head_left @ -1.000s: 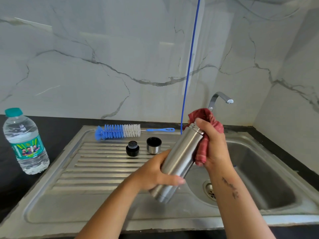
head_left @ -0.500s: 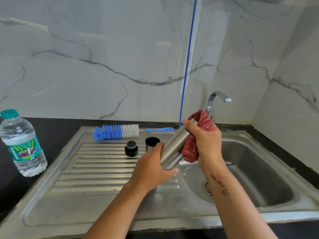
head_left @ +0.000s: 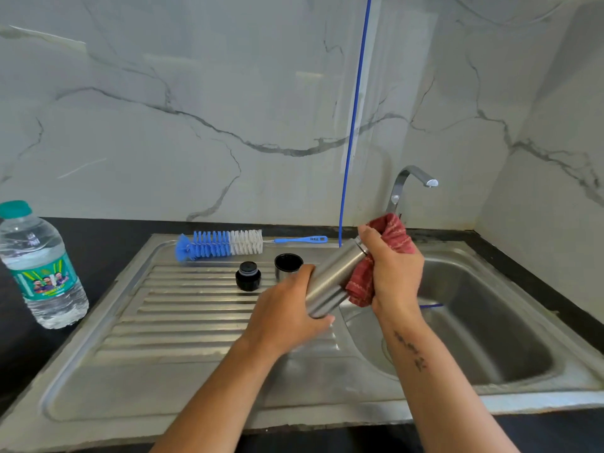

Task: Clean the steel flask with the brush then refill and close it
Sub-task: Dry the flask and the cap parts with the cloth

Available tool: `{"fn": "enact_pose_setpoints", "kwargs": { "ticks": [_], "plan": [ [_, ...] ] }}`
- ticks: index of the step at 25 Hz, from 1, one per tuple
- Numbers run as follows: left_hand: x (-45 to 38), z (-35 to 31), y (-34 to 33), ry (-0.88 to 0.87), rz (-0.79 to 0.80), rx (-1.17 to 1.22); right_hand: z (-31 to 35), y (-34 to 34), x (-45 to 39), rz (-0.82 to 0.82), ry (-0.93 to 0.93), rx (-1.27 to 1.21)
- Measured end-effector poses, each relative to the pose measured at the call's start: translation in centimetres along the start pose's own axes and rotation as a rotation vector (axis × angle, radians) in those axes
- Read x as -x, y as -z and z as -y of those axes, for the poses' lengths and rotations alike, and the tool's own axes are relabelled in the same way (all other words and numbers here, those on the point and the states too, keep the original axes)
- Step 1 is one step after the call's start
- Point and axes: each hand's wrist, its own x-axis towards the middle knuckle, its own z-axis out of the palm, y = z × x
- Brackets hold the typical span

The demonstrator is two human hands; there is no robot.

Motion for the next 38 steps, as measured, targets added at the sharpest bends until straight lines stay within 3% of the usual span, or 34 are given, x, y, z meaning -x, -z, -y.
{"fn": "enact_pose_setpoints", "kwargs": {
  "ticks": [2,5,6,8,10,11,13,14,16,17,19,22,23,24,27,29,31,34,38],
  "plan": [
    [-0.2,0.2,0.2,-0.013,0.097,0.2,0.2,0.1,-0.2,0.039,0.051,-0.01],
    [-0.3,0.8,2.0,0.007,0.553,0.896,1.6,0.9,0.1,0.462,-0.062,-0.321],
    [-0.1,0.8,2.1,-0.013,0.604,0.995,1.7,1.0,0.1,0.534,-0.111,-0.382],
    [0.0,0.2,1.5,0.001,0.405,0.826,1.4,0.6,0.1,0.459,-0.111,-0.294],
    [0.3,-0.5,0.2,0.048,0.064,0.336,0.9,-0.2,0.0,0.2,-0.041,-0.031],
    [0.3,-0.6,-0.3,0.05,-0.029,0.175,0.8,-0.4,0.0,0.097,-0.001,0.063],
    [0.2,-0.5,-0.3,0.047,0.082,0.281,1.0,-0.6,-0.2,0.039,0.031,0.087],
    [-0.1,-0.3,0.3,0.055,0.236,0.513,1.3,-0.3,-0.3,0.106,0.035,0.029],
    [-0.3,0.4,1.4,0.054,0.517,0.934,2.1,0.3,0.0,0.39,-0.029,-0.169],
    [-0.3,0.6,1.6,0.032,0.57,1.017,2.2,0.4,0.0,0.491,-0.065,-0.243],
    [0.1,0.0,1.1,0.038,0.396,0.86,1.9,0.1,0.2,0.464,-0.061,-0.237],
    [0.3,-0.4,0.3,0.016,-0.064,0.314,1.4,-1.1,1.0,0.101,0.115,0.019],
    [0.3,-0.2,0.4,-0.023,-0.096,0.321,1.6,-1.4,1.1,0.071,0.175,0.031],
    [0.1,0.1,0.7,-0.048,-0.029,0.457,2.0,-1.4,1.0,0.098,0.206,0.001],
    [-0.3,0.6,2.6,-0.051,0.365,0.931,3.5,-0.6,0.9,0.507,0.162,-0.221],
    [0.0,0.2,2.4,-0.047,0.382,0.911,3.9,-0.4,0.7,0.681,0.148,-0.259],
    [0.2,-0.4,1.6,0.012,0.217,0.826,3.3,-0.9,0.6,0.588,0.143,-0.202],
    [0.1,-0.4,0.7,0.107,-0.015,0.651,2.4,-2.2,0.5,0.324,0.14,-0.092],
    [0.1,-0.5,-0.1,0.15,-0.249,0.302,1.6,-3.5,1.4,0.078,0.298,0.209]
  ]
}}
